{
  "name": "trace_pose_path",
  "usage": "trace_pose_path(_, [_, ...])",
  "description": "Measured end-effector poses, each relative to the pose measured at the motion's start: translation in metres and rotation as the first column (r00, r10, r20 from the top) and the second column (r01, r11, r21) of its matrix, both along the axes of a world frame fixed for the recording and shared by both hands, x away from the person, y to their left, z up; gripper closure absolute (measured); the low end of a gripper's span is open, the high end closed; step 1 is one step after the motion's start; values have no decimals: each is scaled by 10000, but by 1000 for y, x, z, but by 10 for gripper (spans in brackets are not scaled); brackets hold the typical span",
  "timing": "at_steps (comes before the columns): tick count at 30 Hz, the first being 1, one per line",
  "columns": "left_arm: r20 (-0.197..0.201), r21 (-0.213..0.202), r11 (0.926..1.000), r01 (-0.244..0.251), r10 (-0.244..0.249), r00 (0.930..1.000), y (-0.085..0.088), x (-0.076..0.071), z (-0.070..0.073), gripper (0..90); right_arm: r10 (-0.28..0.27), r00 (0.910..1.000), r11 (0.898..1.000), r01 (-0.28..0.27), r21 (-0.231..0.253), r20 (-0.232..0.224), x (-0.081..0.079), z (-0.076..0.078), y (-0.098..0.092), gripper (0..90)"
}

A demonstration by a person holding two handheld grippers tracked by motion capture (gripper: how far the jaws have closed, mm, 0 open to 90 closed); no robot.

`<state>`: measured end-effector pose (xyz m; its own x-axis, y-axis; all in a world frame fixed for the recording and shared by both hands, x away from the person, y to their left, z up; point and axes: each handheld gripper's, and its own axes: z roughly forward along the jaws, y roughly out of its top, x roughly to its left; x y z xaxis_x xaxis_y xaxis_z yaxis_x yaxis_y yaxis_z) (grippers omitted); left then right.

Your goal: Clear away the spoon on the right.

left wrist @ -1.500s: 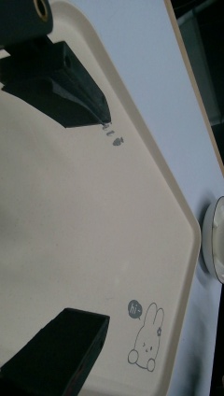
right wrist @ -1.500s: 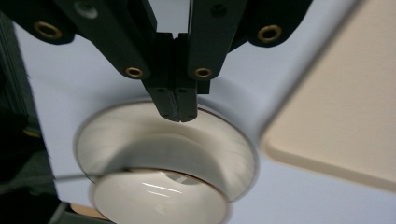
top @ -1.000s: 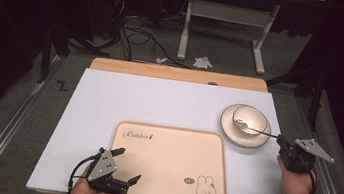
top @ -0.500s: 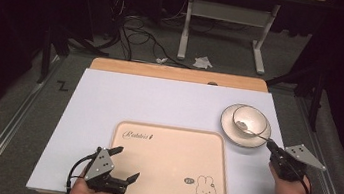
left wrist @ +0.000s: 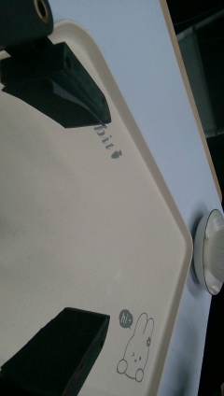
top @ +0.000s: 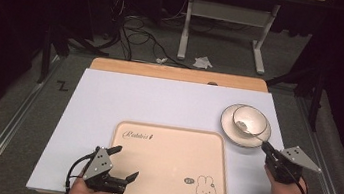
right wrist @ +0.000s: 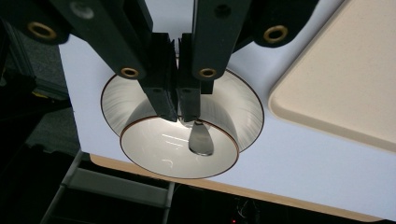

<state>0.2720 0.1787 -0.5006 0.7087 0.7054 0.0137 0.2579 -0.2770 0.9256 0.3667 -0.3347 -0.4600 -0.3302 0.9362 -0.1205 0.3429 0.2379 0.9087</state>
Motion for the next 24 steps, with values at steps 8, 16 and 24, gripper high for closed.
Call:
trace_pose_path(8, [8, -50, 10000, -58, 58, 10000, 2, 0, 1, 58, 363, 9993, 9992, -363, -160, 32, -7, 2, 14, 900])
trace_pose_path(16, [10, -52, 10000, -69, 69, 10000, 2, 0, 1, 57, 101, 9997, 9999, -99, 114, -209, -7, 0, 9, 900])
trace_pose_path(24, [9, -84, 9999, -122, 122, 9999, 2, 0, 1, 57, -145, 9998, 9996, 148, 239, -125, -8, 2, 7, 753])
